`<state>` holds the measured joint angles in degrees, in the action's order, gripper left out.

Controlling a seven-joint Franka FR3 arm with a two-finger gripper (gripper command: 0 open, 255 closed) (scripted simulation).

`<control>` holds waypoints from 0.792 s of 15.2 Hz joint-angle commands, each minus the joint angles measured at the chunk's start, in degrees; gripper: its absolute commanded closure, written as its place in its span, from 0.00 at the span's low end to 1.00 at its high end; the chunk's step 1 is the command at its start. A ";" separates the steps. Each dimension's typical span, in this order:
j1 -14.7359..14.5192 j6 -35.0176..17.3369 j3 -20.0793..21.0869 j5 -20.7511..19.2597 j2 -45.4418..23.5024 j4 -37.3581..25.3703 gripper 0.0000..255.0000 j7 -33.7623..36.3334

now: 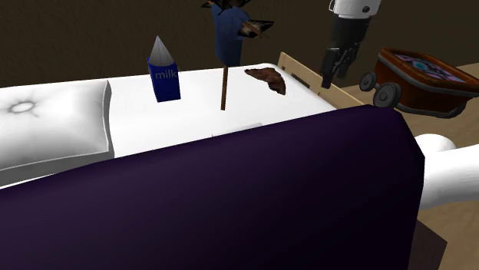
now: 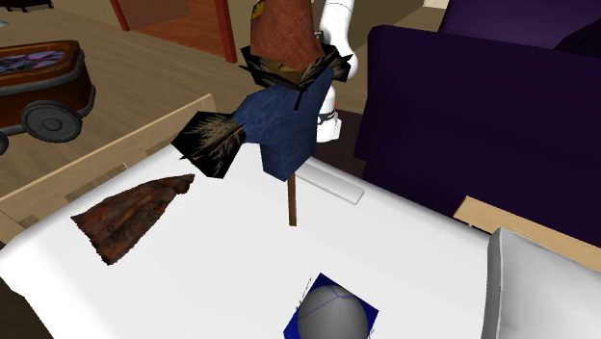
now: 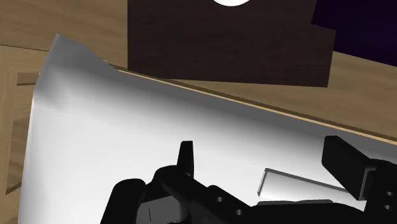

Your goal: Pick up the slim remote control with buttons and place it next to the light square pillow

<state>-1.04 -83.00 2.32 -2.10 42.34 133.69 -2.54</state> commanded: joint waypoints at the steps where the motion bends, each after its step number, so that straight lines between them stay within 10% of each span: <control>1: 0.00 0.00 0.00 0.00 0.00 0.00 0.00 0.00; 12: -8.17 -22.47 -1.89 -0.11 -14.91 4.20 0.00 -19.89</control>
<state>-8.52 -103.50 0.65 -2.22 28.75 137.72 -20.29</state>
